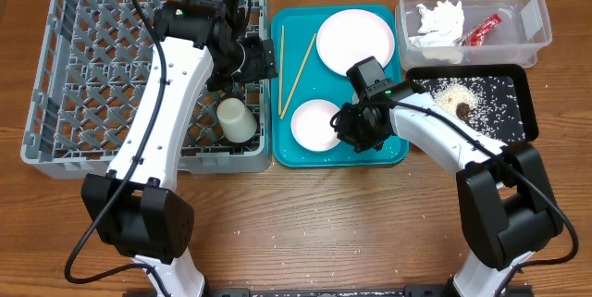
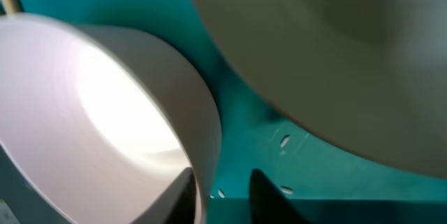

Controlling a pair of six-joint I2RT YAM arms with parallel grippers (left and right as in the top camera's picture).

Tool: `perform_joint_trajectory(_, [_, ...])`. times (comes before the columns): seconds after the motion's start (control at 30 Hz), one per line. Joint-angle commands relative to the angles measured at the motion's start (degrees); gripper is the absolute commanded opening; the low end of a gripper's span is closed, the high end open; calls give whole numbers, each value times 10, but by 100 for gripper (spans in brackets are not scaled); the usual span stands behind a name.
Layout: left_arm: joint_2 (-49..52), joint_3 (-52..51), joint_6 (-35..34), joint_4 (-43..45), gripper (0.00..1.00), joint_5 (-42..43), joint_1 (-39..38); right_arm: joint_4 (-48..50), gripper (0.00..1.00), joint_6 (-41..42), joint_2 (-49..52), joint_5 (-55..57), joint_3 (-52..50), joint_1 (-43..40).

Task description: Sort waste into correct bins and load items into the dishwasher

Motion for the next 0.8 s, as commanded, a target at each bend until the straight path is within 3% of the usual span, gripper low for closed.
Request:
perform_joint_trajectory(0.0, [-19,6,20,15,85,11,-22,1,32,-14,-12,-28,11,-6])
perform_joint_trajectory(0.1, [-16,6,32,35,84,-2,-47,-27,33,-56,-21,-80,36,-18])
perform_joint_trajectory(0.23, [7,6,30,59,84,-64,-85,-89,35,-80,-89,-65,81,-45])
perform_joint_trajectory(0.4, [53,6,40,80,85,-63,-105,-108,54,-109,-198,-51,95,-114])
perform_joint_trajectory(0.47, [76,6,60,89,84,-57,-110,-113,64,-122,-236,-47,95,-147])
perform_joint_trajectory(0.77, [179,6,184,116,76,-41,-116,-151,70,-155,-276,-21,94,-182])
